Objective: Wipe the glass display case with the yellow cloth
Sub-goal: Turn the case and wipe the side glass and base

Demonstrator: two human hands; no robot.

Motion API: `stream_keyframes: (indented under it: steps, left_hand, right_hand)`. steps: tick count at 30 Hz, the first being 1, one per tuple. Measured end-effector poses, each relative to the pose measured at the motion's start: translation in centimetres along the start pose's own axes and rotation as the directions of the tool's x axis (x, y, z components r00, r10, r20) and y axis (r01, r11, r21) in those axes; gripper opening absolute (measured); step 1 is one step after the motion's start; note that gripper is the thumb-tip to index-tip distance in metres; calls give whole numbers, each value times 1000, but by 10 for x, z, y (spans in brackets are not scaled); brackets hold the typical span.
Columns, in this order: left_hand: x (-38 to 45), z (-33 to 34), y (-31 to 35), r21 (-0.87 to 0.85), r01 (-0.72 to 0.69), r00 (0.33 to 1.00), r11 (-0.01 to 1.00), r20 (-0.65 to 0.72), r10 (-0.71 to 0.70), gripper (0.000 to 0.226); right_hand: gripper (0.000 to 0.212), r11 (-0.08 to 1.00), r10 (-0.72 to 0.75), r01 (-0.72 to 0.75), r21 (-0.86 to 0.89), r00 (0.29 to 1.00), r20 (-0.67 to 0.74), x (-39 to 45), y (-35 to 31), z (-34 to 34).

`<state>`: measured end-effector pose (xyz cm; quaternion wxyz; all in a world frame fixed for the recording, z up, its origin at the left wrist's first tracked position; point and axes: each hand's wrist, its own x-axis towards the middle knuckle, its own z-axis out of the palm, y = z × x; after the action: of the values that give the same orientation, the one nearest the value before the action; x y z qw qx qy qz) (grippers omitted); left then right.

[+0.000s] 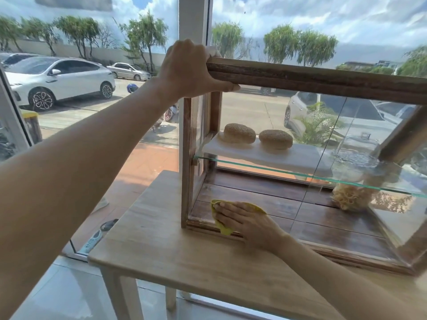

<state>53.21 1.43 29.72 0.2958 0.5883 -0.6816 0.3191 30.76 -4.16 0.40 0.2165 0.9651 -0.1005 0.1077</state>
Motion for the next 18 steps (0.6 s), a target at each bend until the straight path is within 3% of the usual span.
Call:
stream_keyframes:
  steps: [3, 9, 13, 16, 18]
  left_hand:
    - [0, 1, 0, 16, 2, 1000, 1000, -23, -2, 96]
    - [-2, 0, 3, 3, 14, 999, 1000, -31, -14, 92]
    - [-3, -4, 6, 9, 33, 999, 999, -19, -33, 91]
    - [-4, -5, 8, 11, 29, 1000, 1000, -11, -29, 96]
    - [-5, -4, 7, 16, 25, 1000, 1000, -13, -25, 97]
  right_hand:
    - [63, 994, 25, -39, 104, 992, 127, -9, -12, 13]
    - [64, 971, 13, -61, 230, 979, 205, -11, -13, 12]
    - [67, 921, 41, -106, 374, 983, 177, -14, -23, 17]
    - [69, 919, 81, -141, 368, 981, 174, -18, -32, 12]
    - [60, 947, 88, -112, 301, 992, 93, -24, -36, 6]
